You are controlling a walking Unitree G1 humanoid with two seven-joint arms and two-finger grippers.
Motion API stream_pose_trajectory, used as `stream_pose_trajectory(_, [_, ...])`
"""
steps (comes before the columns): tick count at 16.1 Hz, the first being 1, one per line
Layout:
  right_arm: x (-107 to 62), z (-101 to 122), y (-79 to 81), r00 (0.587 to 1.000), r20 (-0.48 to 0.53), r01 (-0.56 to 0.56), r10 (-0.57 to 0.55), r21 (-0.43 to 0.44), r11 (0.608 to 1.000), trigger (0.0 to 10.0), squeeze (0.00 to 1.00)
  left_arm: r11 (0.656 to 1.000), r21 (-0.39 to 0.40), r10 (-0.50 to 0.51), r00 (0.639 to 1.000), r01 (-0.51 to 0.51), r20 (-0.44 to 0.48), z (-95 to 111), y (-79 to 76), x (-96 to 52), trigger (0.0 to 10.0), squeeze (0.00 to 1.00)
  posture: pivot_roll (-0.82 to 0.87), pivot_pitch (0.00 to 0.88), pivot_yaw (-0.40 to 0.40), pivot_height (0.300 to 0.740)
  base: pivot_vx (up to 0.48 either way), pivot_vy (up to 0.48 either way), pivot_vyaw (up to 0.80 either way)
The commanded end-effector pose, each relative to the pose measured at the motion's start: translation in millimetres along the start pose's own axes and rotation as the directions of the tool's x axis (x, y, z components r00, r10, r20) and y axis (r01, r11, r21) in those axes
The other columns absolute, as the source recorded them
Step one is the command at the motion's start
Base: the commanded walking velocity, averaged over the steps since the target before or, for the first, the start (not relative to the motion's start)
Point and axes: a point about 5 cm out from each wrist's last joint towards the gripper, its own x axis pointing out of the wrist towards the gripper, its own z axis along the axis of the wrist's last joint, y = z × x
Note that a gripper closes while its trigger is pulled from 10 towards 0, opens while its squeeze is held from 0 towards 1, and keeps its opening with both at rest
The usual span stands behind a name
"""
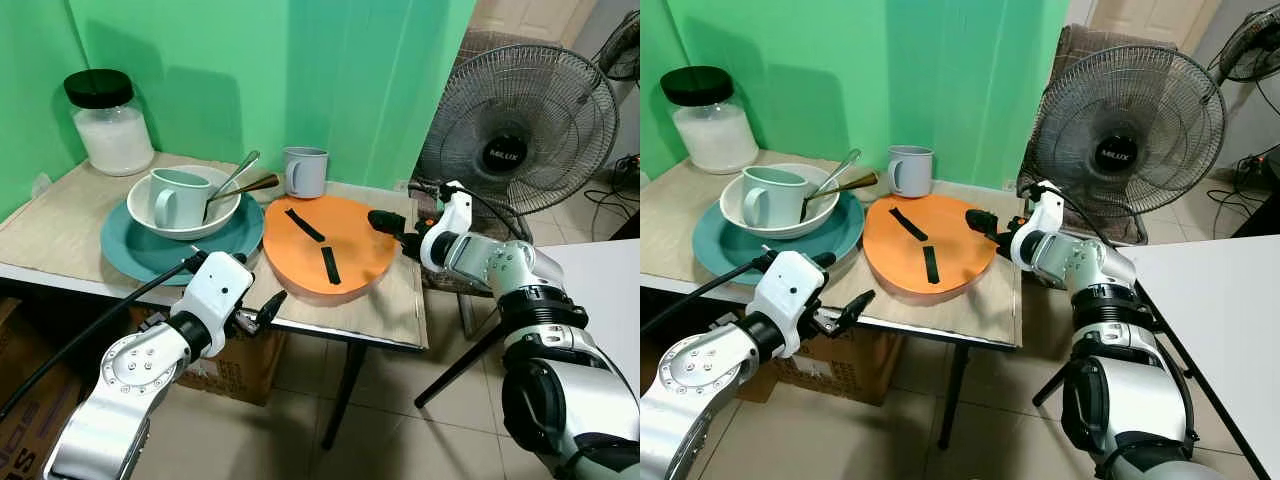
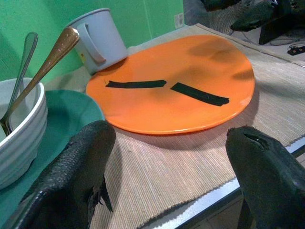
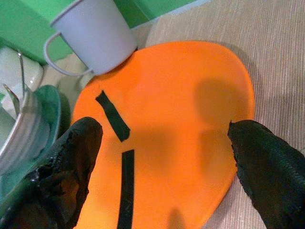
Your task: Setting the table
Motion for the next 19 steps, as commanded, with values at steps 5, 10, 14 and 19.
stream_pose_trajectory(5, [1.8,-10,-8.0,0.999,-0.010,0.050,-0.051,-0.038,0.998,10.0,0.00,0.999,0.005,-0.032,0.999,0.032,0.007,1,-5.1,2.7,10.0,0.00,-0.01,0.000,-0.109,0.740,0.000,0.000,0.00])
stream_pose_trajectory(10, [6.1,-22,-10.2,0.997,-0.027,0.076,-0.077,-0.059,0.995,10.0,0.00,0.999,0.000,-0.052,0.999,0.052,0.014,2,-8.2,1.8,10.0,0.00,-0.01,0.000,-0.112,0.740,0.000,0.000,0.00])
stream_pose_trajectory(14, [6.9,-24,-10.6,0.996,-0.027,0.080,-0.081,-0.061,0.995,10.0,0.00,0.999,0.001,-0.054,0.998,0.054,0.012,2,-7.7,1.3,10.0,0.00,-0.01,0.000,-0.111,0.740,0.000,0.000,0.00])
stream_pose_trajectory(19, [7.1,-28,-16.8,0.993,-0.034,0.110,-0.112,-0.070,0.991,10.0,0.00,0.999,0.001,-0.054,0.998,0.054,0.007,2,-8.0,1.3,10.0,0.00,-0.01,0.000,-0.115,0.740,0.000,0.000,0.00])
